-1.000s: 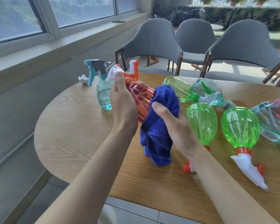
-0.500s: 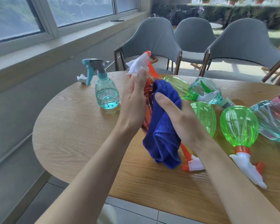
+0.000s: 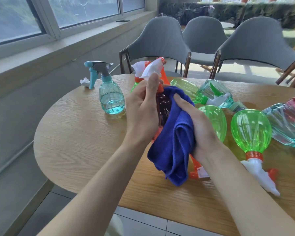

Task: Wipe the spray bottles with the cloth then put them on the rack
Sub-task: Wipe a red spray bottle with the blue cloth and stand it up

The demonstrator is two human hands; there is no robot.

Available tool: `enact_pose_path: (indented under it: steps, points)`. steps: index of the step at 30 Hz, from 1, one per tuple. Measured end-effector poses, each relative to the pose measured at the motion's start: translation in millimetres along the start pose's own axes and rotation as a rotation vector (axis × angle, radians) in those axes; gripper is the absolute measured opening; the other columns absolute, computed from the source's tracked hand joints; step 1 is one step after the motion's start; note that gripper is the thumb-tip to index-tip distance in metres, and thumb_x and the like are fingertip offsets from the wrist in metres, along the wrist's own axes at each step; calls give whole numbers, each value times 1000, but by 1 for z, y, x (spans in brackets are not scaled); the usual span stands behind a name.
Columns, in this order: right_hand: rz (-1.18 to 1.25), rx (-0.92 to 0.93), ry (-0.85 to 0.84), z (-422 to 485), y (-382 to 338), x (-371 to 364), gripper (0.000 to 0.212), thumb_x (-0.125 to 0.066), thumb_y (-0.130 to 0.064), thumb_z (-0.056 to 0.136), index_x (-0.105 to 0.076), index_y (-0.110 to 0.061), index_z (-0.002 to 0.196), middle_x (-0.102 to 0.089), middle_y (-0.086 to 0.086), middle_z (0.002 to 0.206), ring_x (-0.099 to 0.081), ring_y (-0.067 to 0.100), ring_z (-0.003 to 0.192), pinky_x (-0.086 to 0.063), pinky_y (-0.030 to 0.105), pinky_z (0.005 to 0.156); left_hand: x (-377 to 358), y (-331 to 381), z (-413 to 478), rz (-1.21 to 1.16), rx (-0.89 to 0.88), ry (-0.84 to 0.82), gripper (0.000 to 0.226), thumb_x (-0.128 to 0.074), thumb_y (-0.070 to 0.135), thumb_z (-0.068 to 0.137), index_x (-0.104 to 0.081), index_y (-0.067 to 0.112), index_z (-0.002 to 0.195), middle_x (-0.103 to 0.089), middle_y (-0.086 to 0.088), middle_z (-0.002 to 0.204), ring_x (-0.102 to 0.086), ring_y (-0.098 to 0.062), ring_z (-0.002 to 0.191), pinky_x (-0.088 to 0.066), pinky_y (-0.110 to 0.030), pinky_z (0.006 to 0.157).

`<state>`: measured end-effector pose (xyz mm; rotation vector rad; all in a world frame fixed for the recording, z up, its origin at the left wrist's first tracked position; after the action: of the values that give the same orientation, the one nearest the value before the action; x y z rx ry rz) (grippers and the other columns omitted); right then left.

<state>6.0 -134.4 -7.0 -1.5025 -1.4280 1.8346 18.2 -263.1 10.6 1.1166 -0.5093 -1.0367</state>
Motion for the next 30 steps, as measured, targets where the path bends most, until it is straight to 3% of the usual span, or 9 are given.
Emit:
enact_pose_path:
  steps: [4,7,10,13,15,19,23,27,30]
  points:
    - [21,-32,1,-1,4,3,22,-71,-39,96,-85,-23,92,-75,1,90,-70,17,74,-58,30,71,-1,-2,-1,24,21,60,50,-54,44,112,-73,4,88,-65,-8,80,-57,-18,79,-51,-48,81]
    - [-63,29,62,6,11,6,32,-73,-44,97,-79,-19,115,-78,7,109,-75,29,97,-60,44,92,0,1,-1,30,8,125,52,-53,42,112,-71,3,82,-61,-3,73,-54,-12,72,-47,-36,75]
    - [-367,216,114,4,14,1,32,-65,-53,102,-70,-32,125,-78,-6,118,-73,18,114,-53,49,109,2,3,-2,104,-11,207,54,-51,42,113,-59,8,73,-51,6,64,-46,-6,63,-41,-19,64]
    - [-778,472,104,-4,12,-6,24,-61,-48,106,-65,-33,124,-75,-11,109,-70,9,106,-55,39,100,5,2,0,146,-14,245,52,-49,42,114,-44,18,68,-41,11,61,-39,-8,61,-37,-23,62]
    - [-869,543,94,-5,11,-6,27,-59,-45,107,-64,-29,129,-73,-11,110,-69,9,106,-54,35,98,6,2,2,169,-6,219,51,-48,44,114,-42,21,69,-41,11,62,-39,-9,62,-37,-23,62]
    - [-674,381,129,2,1,3,29,-57,-42,109,-71,-17,111,-71,6,88,-68,16,83,-54,39,80,2,2,-2,73,88,97,45,-45,49,113,-59,14,89,-60,4,77,-57,-6,69,-50,-17,72]
    - [-303,208,190,13,-3,16,43,-75,-42,94,-70,-5,114,-65,12,96,-61,28,87,-47,45,81,-1,-3,-4,31,130,-88,58,-43,69,103,-74,21,115,-76,-8,117,-71,-25,115,-52,-52,110]
    - [-173,163,172,11,-3,18,62,-85,-33,81,-63,5,126,-65,19,106,-59,34,95,-46,48,87,-1,-1,-7,13,114,-204,43,-39,61,109,-70,30,110,-77,-2,122,-70,-22,122,-46,-55,116]
    - [-203,131,93,8,-8,17,33,-84,-31,89,-77,-4,108,-72,13,92,-66,29,80,-54,37,78,2,-1,-3,-23,96,-204,54,-46,65,105,-70,17,108,-72,-19,123,-67,-36,122,-45,-61,115]
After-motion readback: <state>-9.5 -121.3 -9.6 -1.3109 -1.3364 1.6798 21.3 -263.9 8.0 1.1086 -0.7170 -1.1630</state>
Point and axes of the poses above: each hand's wrist, its own z-axis towards the middle knuckle, its own x-axis out of the back of the hand, y = z × x, the point moved 2 cm from there along z, towards the middle knuckle
